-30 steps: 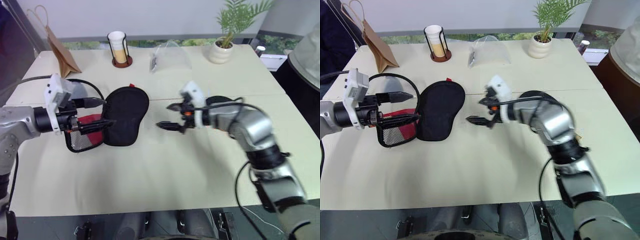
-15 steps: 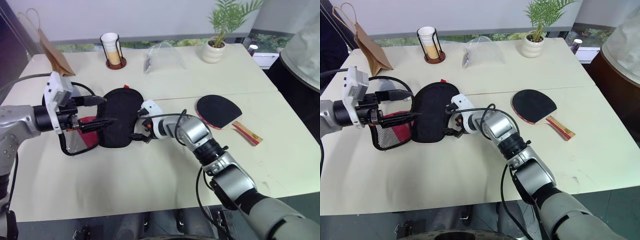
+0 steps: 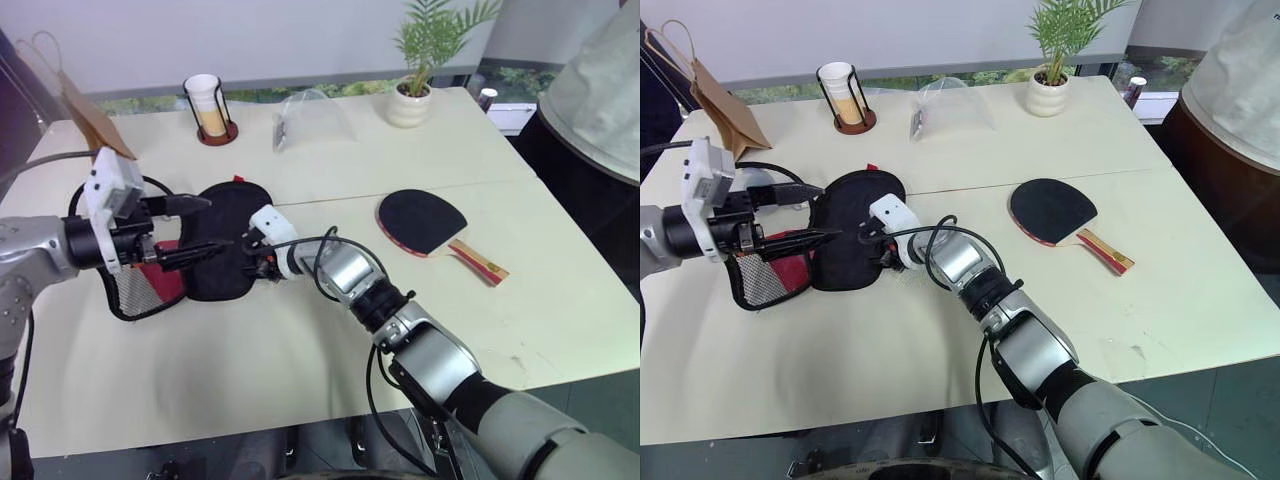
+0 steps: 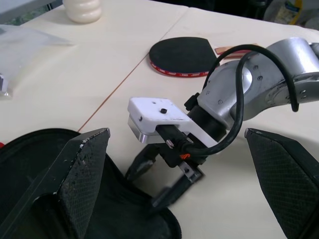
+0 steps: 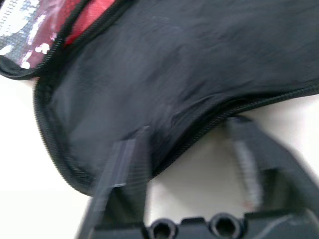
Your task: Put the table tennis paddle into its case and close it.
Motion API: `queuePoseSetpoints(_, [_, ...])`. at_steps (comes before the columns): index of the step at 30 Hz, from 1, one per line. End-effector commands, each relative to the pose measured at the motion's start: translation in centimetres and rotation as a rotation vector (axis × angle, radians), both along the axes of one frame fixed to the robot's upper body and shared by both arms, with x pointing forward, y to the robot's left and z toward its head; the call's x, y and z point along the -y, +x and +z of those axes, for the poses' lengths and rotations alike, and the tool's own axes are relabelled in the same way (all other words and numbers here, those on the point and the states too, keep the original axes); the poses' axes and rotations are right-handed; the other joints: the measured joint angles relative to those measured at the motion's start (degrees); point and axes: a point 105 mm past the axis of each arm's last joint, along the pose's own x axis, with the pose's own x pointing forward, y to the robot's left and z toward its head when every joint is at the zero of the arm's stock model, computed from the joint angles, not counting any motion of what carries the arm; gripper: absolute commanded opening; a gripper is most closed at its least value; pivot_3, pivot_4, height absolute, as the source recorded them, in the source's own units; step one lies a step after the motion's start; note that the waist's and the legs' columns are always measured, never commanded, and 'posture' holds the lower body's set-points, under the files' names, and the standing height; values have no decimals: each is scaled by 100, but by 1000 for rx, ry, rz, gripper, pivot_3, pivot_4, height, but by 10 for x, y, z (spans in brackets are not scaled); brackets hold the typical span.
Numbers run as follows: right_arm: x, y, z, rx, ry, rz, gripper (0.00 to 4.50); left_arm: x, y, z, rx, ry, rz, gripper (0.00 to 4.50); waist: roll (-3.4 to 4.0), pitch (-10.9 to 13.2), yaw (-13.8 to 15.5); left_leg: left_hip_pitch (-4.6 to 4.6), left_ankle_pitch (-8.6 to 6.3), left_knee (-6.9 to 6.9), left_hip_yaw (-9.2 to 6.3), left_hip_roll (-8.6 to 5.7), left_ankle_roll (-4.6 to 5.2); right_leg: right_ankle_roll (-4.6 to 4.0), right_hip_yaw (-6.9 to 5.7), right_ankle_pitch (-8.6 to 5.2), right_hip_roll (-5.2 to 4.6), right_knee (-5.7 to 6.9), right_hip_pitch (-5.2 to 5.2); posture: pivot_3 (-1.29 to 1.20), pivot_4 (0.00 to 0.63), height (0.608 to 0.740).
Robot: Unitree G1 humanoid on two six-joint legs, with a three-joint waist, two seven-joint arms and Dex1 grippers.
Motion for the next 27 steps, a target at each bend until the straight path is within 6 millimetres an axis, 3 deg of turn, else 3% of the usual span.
queuePoseSetpoints(1, [0, -8, -21, -16, -80, 31, 675, -2, -5, 10, 48, 6, 13, 4500, 0, 0, -16, 1, 0, -4, 0, 0, 0, 0, 1, 0, 0, -1, -1, 0, 150, 734])
queuePoseSetpoints(2, [1, -7, -21, -15, -80, 33, 154, -2, -6, 10, 48, 6, 15, 4500, 0, 0, -22, 2, 1, -7, 0, 0, -2, -1, 3, -1, -1, -1, -2, 0, 150, 734])
queuePoseSetpoints(3, [3, -7, -19, -16, -77, 35, 66, -2, -6, 10, 47, 6, 17, 4500, -1, 0, -20, 3, 4, -12, 0, 0, -6, -3, 8, -1, -1, -1, -2, 0, 150, 734])
queuePoseSetpoints(9, [34, -4, -2, -15, -59, 41, 66, -1, -7, 7, 44, 3, 20, 4500, 0, 0, 129, 8, 8, -17, -1, -5, -13, -3, 8, -2, -5, -5, 2, 0, 150, 734])
queuePoseSetpoints(14, [82, -23, 14, -35, -42, 117, 66, 0, -5, 4, 38, 3, 12, 4500, -2, 0, 298, 6, 6, -14, 0, -14, -10, -2, -3, -2, -16, -15, 14, 0, 150, 734])
queuePoseSetpoints(19, [126, -38, 27, -33, -70, 164, 66, 5, -4, 0, 30, 2, -12, 4500, -7, 3, 283, 5, 5, -11, 0, -9, -7, -17, -13, -12, -24, -26, 22, 0, 150, 734])
queuePoseSetpoints(27, [189, -35, 34, -27, -186, 164, 66, 13, -2, -6, 25, -1, -46, 4500, -26, 18, 281, 4, 5, -13, -1, 1, -7, -18, -19, -15, -25, -32, 50, 0, 150, 734])
